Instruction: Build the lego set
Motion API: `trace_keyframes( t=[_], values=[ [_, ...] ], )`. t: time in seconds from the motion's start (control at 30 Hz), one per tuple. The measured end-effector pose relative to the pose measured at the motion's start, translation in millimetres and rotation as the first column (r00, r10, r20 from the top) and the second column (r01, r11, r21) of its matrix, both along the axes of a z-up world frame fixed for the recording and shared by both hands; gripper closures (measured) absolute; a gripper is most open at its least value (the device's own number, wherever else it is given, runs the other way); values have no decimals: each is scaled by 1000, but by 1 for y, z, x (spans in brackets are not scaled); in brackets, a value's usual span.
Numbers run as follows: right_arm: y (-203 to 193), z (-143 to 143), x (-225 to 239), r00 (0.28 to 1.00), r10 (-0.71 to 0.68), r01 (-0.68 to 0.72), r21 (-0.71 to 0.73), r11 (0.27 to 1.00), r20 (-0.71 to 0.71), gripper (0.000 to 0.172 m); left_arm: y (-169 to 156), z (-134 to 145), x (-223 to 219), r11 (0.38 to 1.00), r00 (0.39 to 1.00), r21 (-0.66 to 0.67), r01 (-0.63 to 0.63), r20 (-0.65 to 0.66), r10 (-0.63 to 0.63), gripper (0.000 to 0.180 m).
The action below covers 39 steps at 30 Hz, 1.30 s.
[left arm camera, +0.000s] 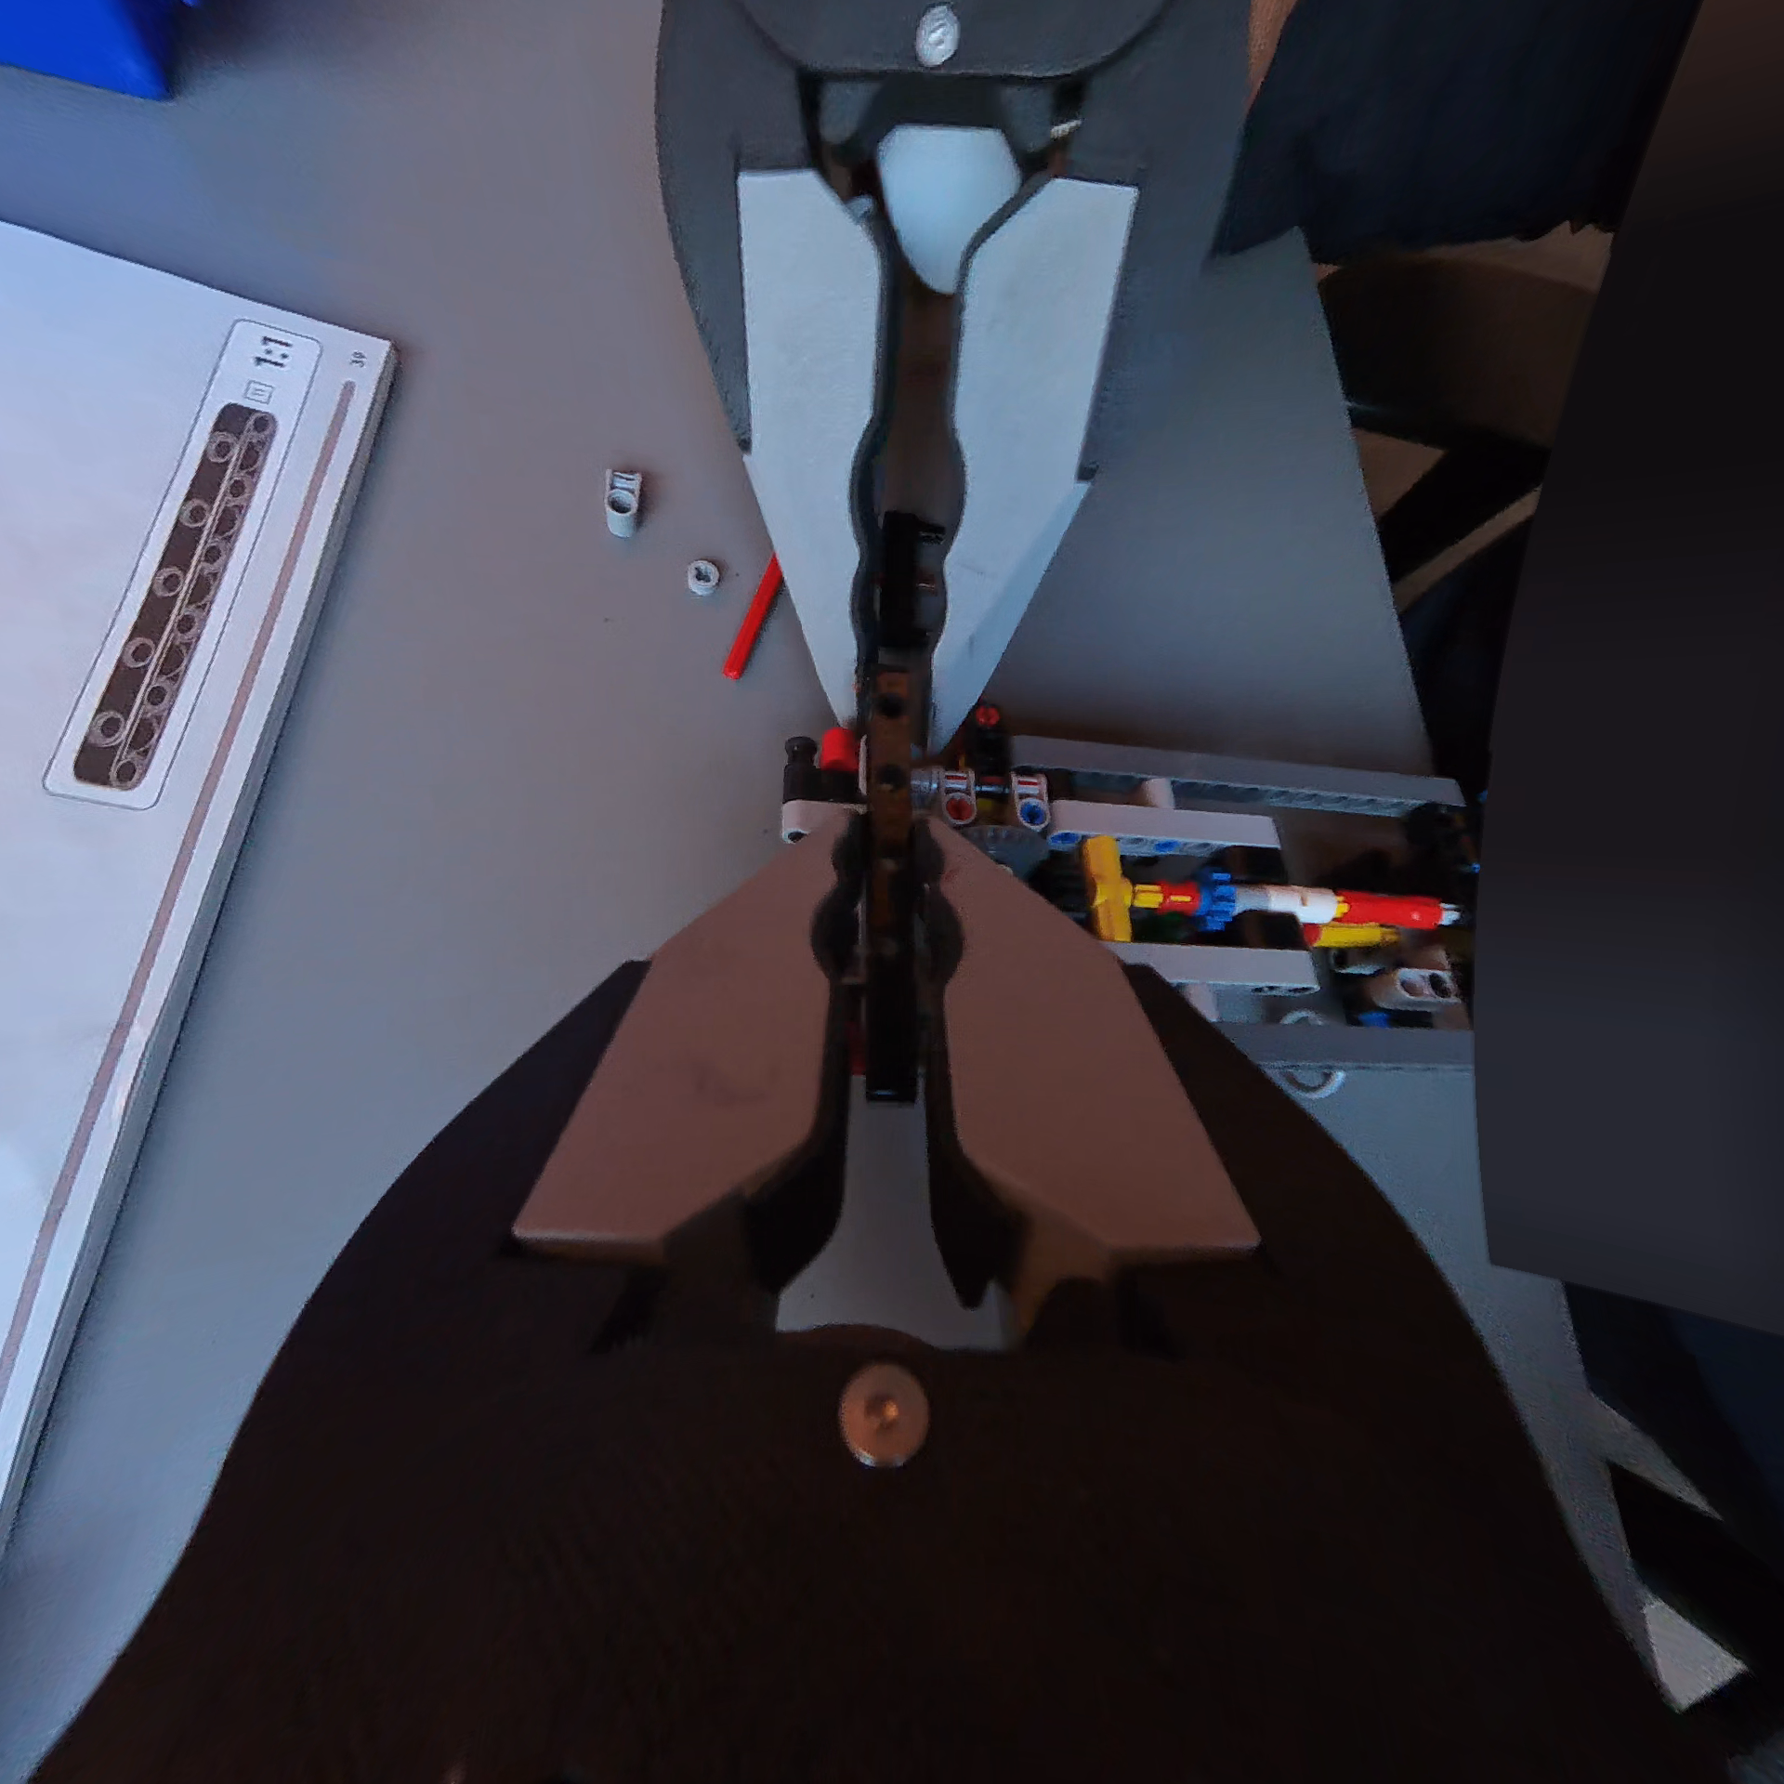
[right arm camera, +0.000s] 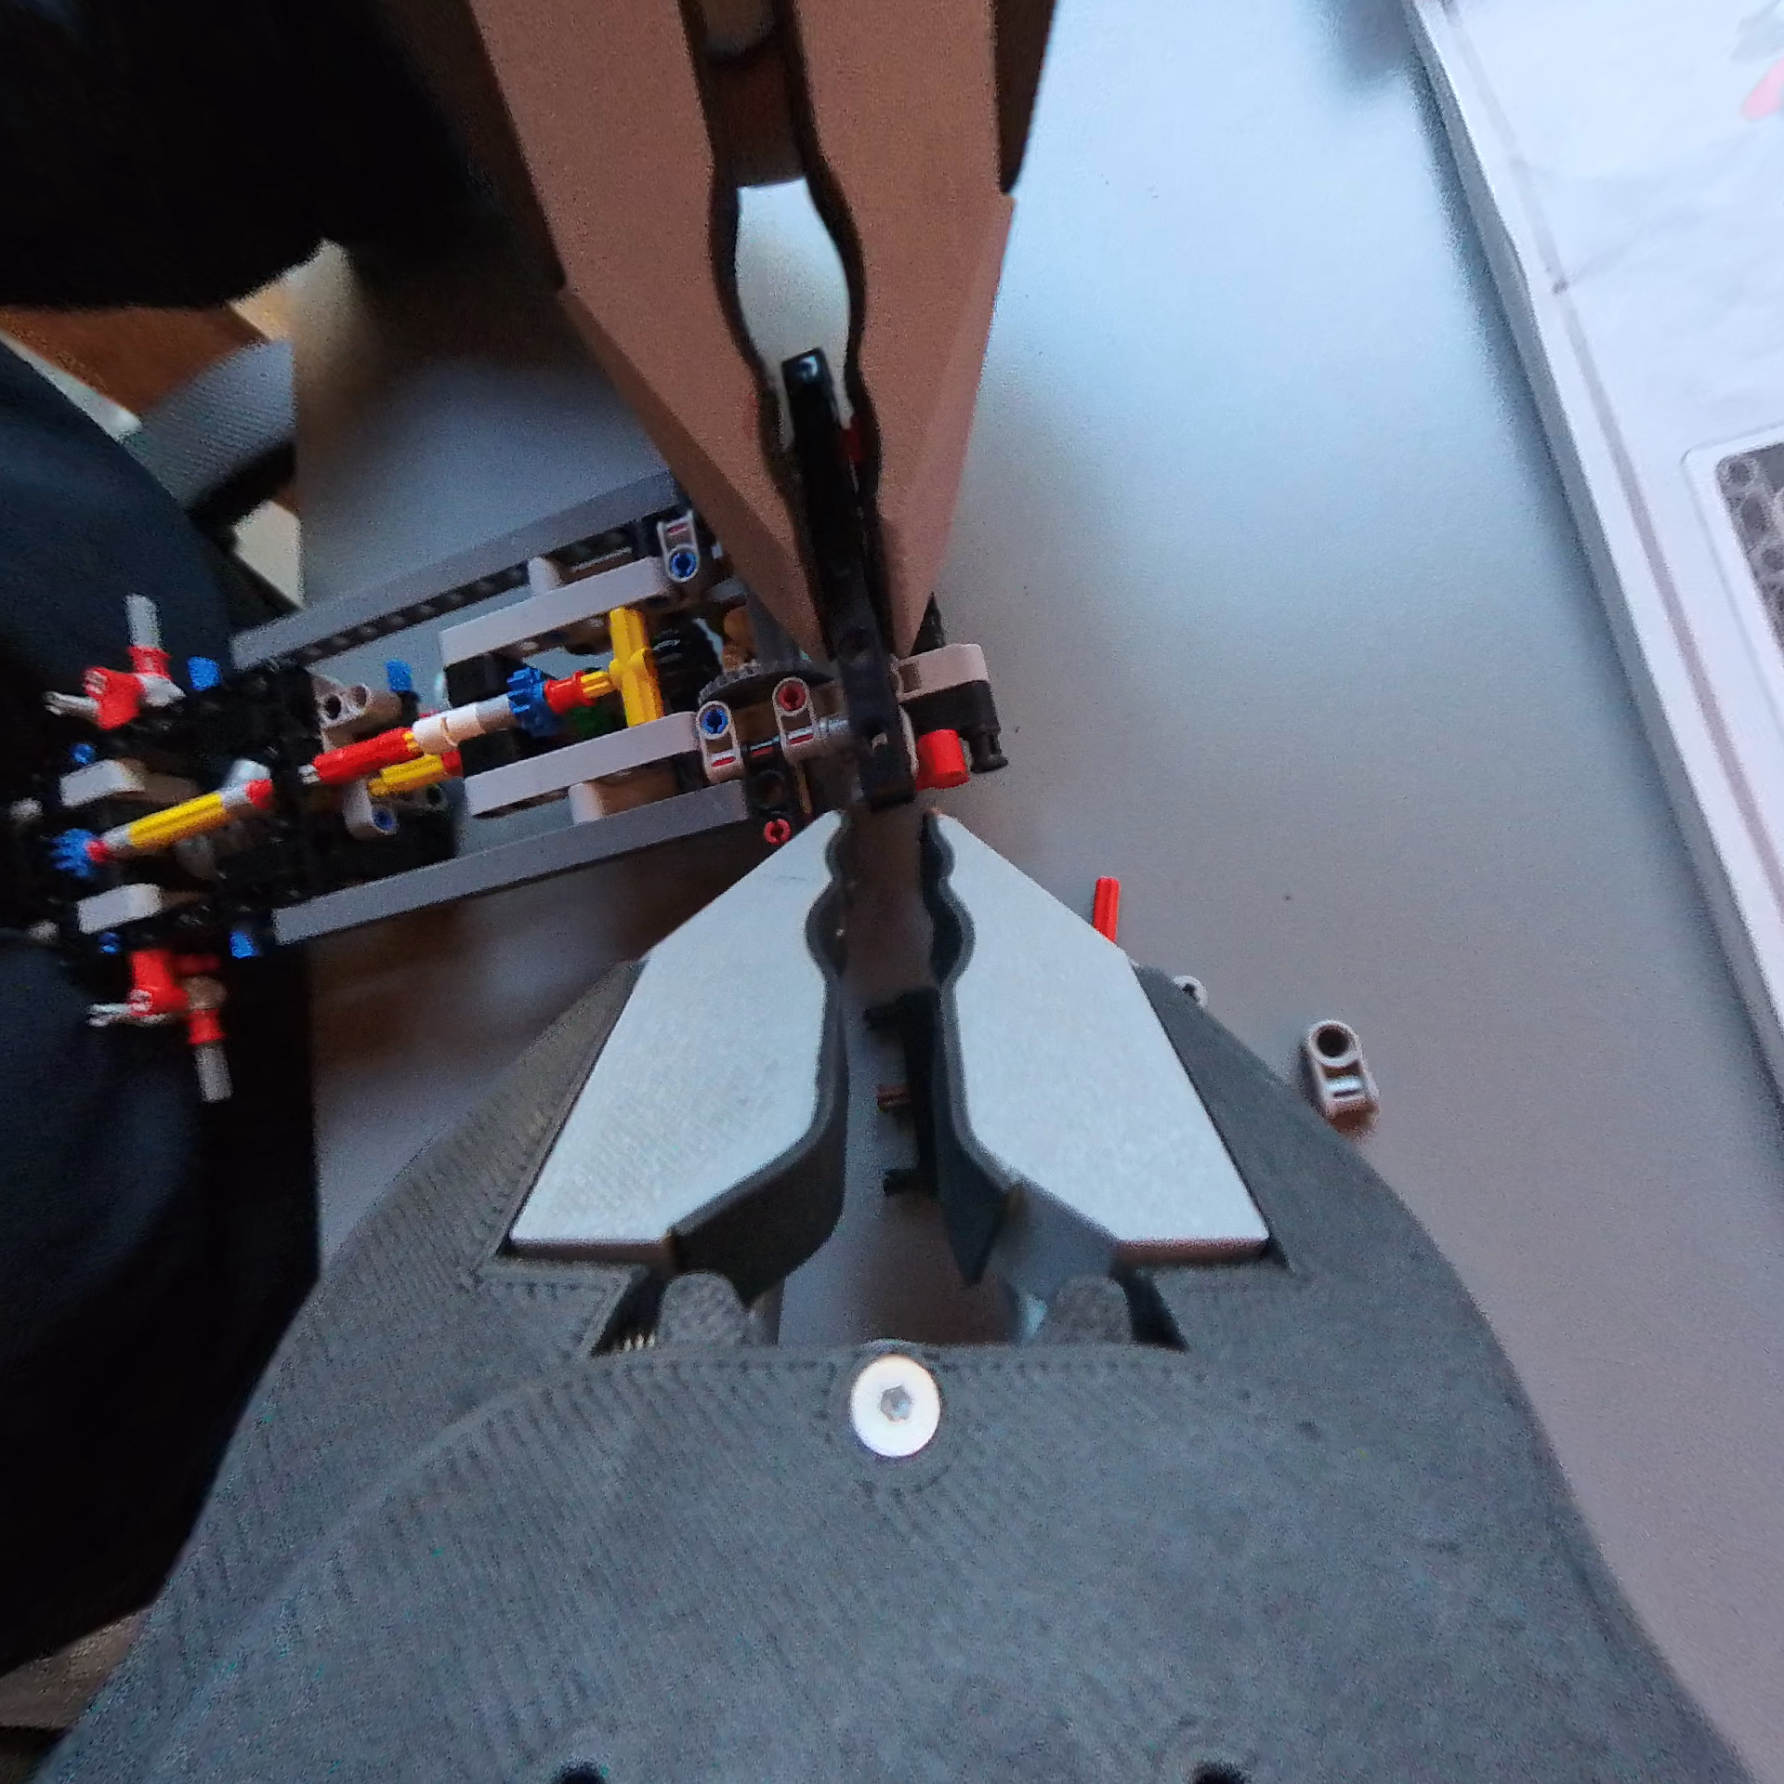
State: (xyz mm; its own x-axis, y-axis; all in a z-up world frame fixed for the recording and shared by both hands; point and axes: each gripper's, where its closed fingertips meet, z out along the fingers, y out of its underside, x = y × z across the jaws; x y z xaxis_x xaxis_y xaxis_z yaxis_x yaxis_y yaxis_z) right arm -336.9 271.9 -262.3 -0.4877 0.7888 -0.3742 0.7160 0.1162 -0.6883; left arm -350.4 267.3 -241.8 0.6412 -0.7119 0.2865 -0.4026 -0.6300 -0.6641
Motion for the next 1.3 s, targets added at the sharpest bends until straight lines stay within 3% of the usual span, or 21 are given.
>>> trace_keyframes(
  t=[0.27,0.8,0.9,1.0,1.17,1.3],
  values=[
    [-4,6,-7,997,0,20,-276,961,75,160,5,5,-1,999,999,23,-30,15,30,174],
    [-12,8,-21,992,-9,58,-384,922,129,163,-3,4,-15,995,996,43,-90,-15,91,175],
    [-10,17,-20,991,-1,64,-474,878,132,157,-2,9,-14,995,996,59,-85,0,85,174],
    [-11,27,-19,987,27,74,-597,798,157,143,-2,-1,-18,995,993,67,-79,-78,85,175],
    [-10,26,-22,977,16,125,-633,764,212,151,-2,0,-18,994,993,71,-88,-78,94,175],
    [-9,30,-23,962,27,182,-710,681,272,149,-3,2,-19,991,991,86,-104,-74,111,176]
  ],
)
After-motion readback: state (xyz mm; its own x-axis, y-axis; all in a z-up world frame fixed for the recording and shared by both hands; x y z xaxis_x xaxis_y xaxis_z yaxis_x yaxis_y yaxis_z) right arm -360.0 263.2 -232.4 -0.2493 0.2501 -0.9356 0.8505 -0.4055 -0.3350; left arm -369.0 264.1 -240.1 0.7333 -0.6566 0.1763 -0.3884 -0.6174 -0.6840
